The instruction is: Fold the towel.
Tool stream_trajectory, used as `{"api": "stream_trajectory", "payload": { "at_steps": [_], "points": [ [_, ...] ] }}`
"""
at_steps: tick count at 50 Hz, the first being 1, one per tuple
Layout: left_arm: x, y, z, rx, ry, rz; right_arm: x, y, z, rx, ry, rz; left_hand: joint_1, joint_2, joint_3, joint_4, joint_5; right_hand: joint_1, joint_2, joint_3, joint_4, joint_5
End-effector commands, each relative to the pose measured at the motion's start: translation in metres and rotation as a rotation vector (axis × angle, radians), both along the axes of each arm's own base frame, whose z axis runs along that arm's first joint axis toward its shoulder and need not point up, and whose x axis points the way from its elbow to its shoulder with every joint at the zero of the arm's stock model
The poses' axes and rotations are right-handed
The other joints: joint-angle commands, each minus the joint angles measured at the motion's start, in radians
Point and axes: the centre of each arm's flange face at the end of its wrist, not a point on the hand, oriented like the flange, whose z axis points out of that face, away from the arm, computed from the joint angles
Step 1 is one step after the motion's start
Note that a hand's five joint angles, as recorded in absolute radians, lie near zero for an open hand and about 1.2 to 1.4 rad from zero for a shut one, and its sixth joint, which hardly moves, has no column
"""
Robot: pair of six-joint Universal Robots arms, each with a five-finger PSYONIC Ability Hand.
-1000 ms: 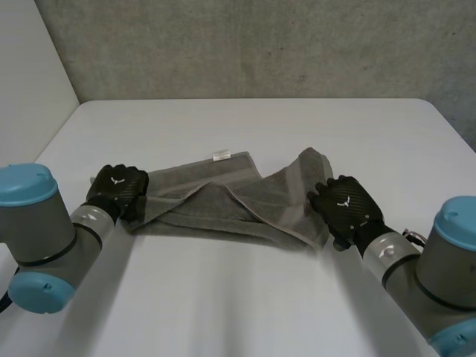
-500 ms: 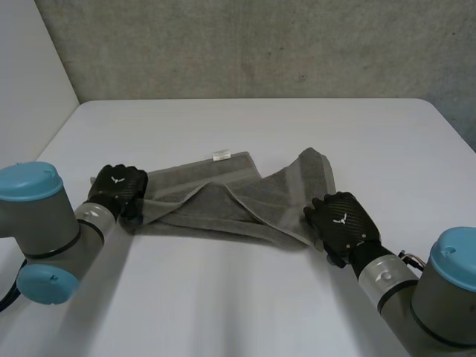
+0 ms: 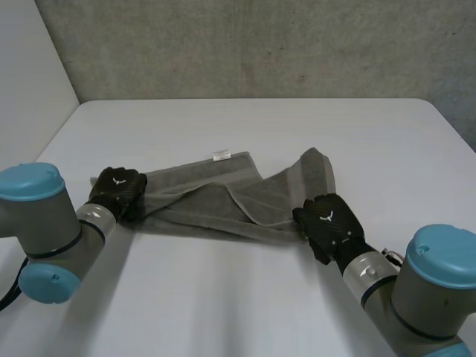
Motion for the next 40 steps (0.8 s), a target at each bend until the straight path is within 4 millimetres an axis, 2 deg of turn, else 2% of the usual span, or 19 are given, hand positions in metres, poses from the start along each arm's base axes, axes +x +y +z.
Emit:
{"api": "stream_trajectory", "payload": {
  "at_steps": [1, 6, 8, 9, 10, 11, 13, 14, 16, 18, 21, 25, 27, 29, 30, 32, 35, 38, 40],
  "points": [
    [-0.004, -0.016, 0.017, -0.087, -0.027, -0.012, 0.008, -0.028, 0.039, -0.125, -0.062, -0.030, 0.206, 0.187, 0.195, 0.184, 0.208, 0.121, 0.123, 0.144, 0.129, 0.122],
    [-0.011, -0.051, 0.059, -0.265, -0.055, -0.008, 0.024, -0.065, 0.097, -0.296, -0.136, -0.020, 0.206, 0.187, 0.195, 0.184, 0.208, 0.121, 0.123, 0.144, 0.129, 0.122],
    [-0.015, -0.064, 0.082, -0.351, -0.050, -0.004, 0.038, -0.092, 0.153, -0.435, -0.201, -0.009, 0.206, 0.187, 0.195, 0.184, 0.208, 0.121, 0.123, 0.144, 0.129, 0.122],
    [-0.018, -0.077, 0.108, -0.440, -0.037, 0.009, 0.038, -0.092, 0.153, -0.436, -0.201, -0.009, 0.206, 0.187, 0.195, 0.184, 0.208, 0.121, 0.123, 0.144, 0.129, 0.122],
    [-0.018, -0.089, 0.141, -0.540, -0.012, 0.035, 0.042, -0.106, 0.185, -0.512, -0.239, -0.013, 0.206, 0.187, 0.195, 0.184, 0.208, 0.121, 0.123, 0.144, 0.129, 0.122],
    [-0.018, -0.089, 0.141, -0.541, -0.011, 0.035, 0.042, -0.106, 0.185, -0.513, -0.239, -0.014, 0.206, 0.187, 0.195, 0.184, 0.208, 0.121, 0.123, 0.144, 0.129, 0.122],
    [-0.018, -0.104, 0.205, -0.727, 0.048, 0.101, 0.047, -0.123, 0.247, -0.661, -0.312, -0.021, 0.206, 0.187, 0.195, 0.184, 0.208, 0.121, 0.123, 0.144, 0.129, 0.122],
    [-0.018, -0.104, 0.205, -0.728, 0.048, 0.101, 0.047, -0.123, 0.247, -0.662, -0.312, -0.021, 0.206, 0.187, 0.195, 0.184, 0.208, 0.121, 0.123, 0.144, 0.129, 0.122],
    [-0.016, -0.106, 0.234, -0.809, 0.080, 0.132, 0.042, -0.134, 0.293, -0.775, -0.380, -0.034, 0.206, 0.187, 0.195, 0.184, 0.208, 0.121, 0.123, 0.144, 0.129, 0.122],
    [-0.012, -0.103, 0.279, -0.928, 0.169, 0.168, 0.038, -0.139, 0.306, -0.803, -0.412, -0.037, 0.206, 0.187, 0.195, 0.184, 0.208, 0.121, 0.123, 0.144, 0.129, 0.122],
    [-0.008, -0.098, 0.296, -0.961, 0.267, 0.168, 0.033, -0.144, 0.311, -0.790, -0.458, -0.030, 0.206, 0.187, 0.195, 0.184, 0.208, 0.121, 0.123, 0.144, 0.129, 0.122],
    [-0.004, -0.095, 0.290, -0.906, 0.333, 0.159, 0.033, -0.148, 0.293, -0.709, -0.462, -0.034, 0.206, 0.187, 0.195, 0.184, 0.208, 0.121, 0.123, 0.144, 0.129, 0.122],
    [-0.003, -0.094, 0.273, -0.838, 0.348, 0.150, 0.037, -0.146, 0.247, -0.556, -0.393, -0.002, 0.206, 0.187, 0.195, 0.184, 0.208, 0.121, 0.123, 0.144, 0.129, 0.122],
    [0.001, -0.089, 0.225, -0.676, 0.341, 0.150, 0.039, -0.143, 0.224, -0.485, -0.349, 0.026, 0.206, 0.187, 0.195, 0.184, 0.208, 0.121, 0.123, 0.144, 0.129, 0.122],
    [0.001, -0.089, 0.225, -0.676, 0.341, 0.150, 0.039, -0.142, 0.223, -0.484, -0.349, 0.026, 0.206, 0.187, 0.195, 0.184, 0.208, 0.121, 0.123, 0.144, 0.129, 0.122],
    [0.002, -0.075, 0.175, -0.522, 0.302, 0.130, 0.041, -0.131, 0.175, -0.347, -0.265, 0.086, 0.206, 0.187, 0.195, 0.184, 0.208, 0.121, 0.123, 0.144, 0.129, 0.122],
    [0.001, -0.067, 0.148, -0.443, 0.279, 0.102, 0.041, -0.123, 0.150, -0.275, -0.224, 0.113, 0.206, 0.187, 0.195, 0.184, 0.208, 0.121, 0.123, 0.144, 0.129, 0.122],
    [0.000, -0.048, 0.101, -0.302, 0.243, 0.045, 0.034, -0.098, 0.092, -0.135, -0.111, 0.146, 0.206, 0.187, 0.195, 0.184, 0.208, 0.121, 0.123, 0.144, 0.129, 0.122],
    [0.003, -0.032, 0.066, -0.204, 0.221, 0.008, 0.031, -0.090, 0.078, -0.106, -0.072, 0.149, 0.206, 0.187, 0.195, 0.184, 0.208, 0.121, 0.123, 0.144, 0.129, 0.122]
  ]
}}
